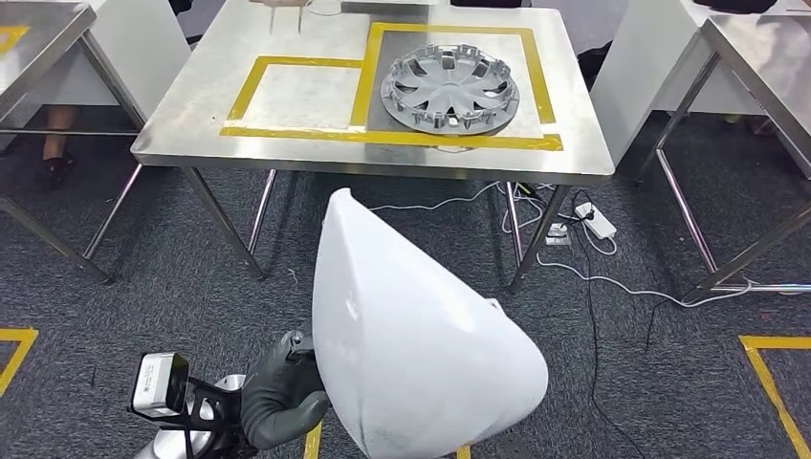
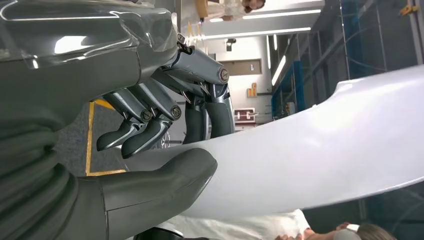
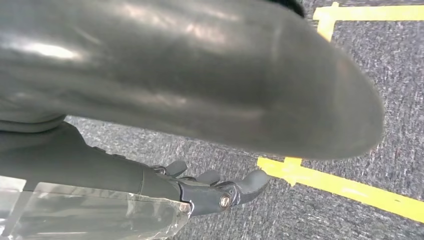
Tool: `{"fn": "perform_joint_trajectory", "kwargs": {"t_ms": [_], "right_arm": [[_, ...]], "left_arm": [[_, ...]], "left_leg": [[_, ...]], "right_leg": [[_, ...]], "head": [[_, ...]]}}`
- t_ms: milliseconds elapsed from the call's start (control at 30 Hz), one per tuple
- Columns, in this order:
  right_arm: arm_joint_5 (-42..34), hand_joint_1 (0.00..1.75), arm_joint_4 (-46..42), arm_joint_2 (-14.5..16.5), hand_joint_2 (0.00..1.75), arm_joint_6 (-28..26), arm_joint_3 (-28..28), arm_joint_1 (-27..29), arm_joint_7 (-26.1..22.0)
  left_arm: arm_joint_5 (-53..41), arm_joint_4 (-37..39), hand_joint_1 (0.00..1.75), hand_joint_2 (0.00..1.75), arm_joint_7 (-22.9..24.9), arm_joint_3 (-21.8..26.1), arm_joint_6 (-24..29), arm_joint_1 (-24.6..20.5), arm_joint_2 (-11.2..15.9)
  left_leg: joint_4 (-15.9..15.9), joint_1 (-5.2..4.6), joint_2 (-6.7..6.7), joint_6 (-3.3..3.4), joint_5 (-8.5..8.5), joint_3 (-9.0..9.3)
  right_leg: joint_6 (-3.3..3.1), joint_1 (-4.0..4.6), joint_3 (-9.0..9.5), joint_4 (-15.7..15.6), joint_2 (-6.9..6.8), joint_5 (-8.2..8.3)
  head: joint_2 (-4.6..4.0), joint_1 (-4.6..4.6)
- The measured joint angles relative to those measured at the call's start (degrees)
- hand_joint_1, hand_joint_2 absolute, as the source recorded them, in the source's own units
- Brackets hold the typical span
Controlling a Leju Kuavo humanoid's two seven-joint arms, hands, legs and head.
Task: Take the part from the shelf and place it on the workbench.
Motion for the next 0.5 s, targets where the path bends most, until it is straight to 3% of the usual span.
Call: {"fn": "perform_joint_trajectory", "kwargs": {"t_ms": [67,100,167,300,367,433,467,500], "right_arm": [[0.03,0.00,0.00,-0.09,0.00,0.00,0.00,0.00,0.01],[0.04,0.00,0.00,-0.11,0.00,0.00,0.00,-0.03,0.02],[0.05,0.00,0.00,-0.09,0.00,0.00,0.00,-0.06,0.04],[0.04,0.00,0.00,-0.03,0.00,0.00,-0.01,-0.09,0.05],[0.02,0.00,0.00,-0.04,0.00,0.01,-0.04,-0.09,0.05],[-0.01,0.00,0.00,-0.01,0.00,0.06,-0.11,-0.05,0.05],[-0.02,0.00,0.00,0.02,0.00,0.09,-0.15,-0.01,0.05],[-0.03,0.00,0.00,0.04,0.00,0.11,-0.18,0.02,0.05]], "left_arm": [[-0.11,0.01,1.75,1.75,-0.01,0.01,0.08,0.08,-0.02],[-0.20,0.00,1.75,1.75,-0.01,0.02,0.12,0.10,-0.02],[-0.38,-0.02,1.75,1.75,-0.01,0.04,0.16,0.18,-0.03],[-0.43,-0.09,1.75,1.75,-0.02,0.11,0.20,0.37,0.02],[-0.43,-0.14,1.75,1.75,-0.03,0.14,0.18,0.37,0.02],[-0.43,-0.14,1.75,1.75,-0.03,0.14,0.13,0.40,0.03],[-0.43,-0.13,1.75,1.75,-0.03,0.13,0.11,0.42,0.04],[-0.43,-0.13,1.75,1.75,-0.03,0.13,0.11,0.44,0.05]], "left_leg": [[0.25,0.04,-0.63,-0.34,-0.27,0.12],[0.53,-0.08,-0.89,-0.64,-0.56,0.09],[1.02,-0.30,-1.15,-1.21,-1.10,-0.05],[2.31,0.07,-0.54,-2.28,-2.18,-0.54],[7.65,0.34,0.38,-3.01,-4.76,-3.10],[15.52,0.63,0.86,-3.52,-7.63,-7.41],[17.85,0.72,0.95,-3.62,-7.91,-8.98],[17.82,0.77,1.04,-3.60,-6.93,-9.41]], "right_leg": [[0.98,-0.14,2.99,-7.43,0.06,3.58],[1.04,-0.11,4.72,-11.21,0.12,5.10],[0.34,0.02,6.65,-15.16,0.23,6.52],[-1.37,-0.12,7.20,-15.37,0.22,6.48],[-2.04,-0.29,7.71,-15.44,0.18,6.21],[-2.42,-0.19,8.08,-15.43,0.10,5.84],[-2.44,-0.16,8.27,-15.42,0.08,5.64],[-2.39,-0.15,8.56,-15.42,0.08,5.40]], "head": [[0.00,0.03],[0.00,0.03],[0.00,-0.03],[0.00,-0.11],[0.00,-0.21],[0.00,-0.25],[0.00,-0.26],[0.00,-0.26]]}}
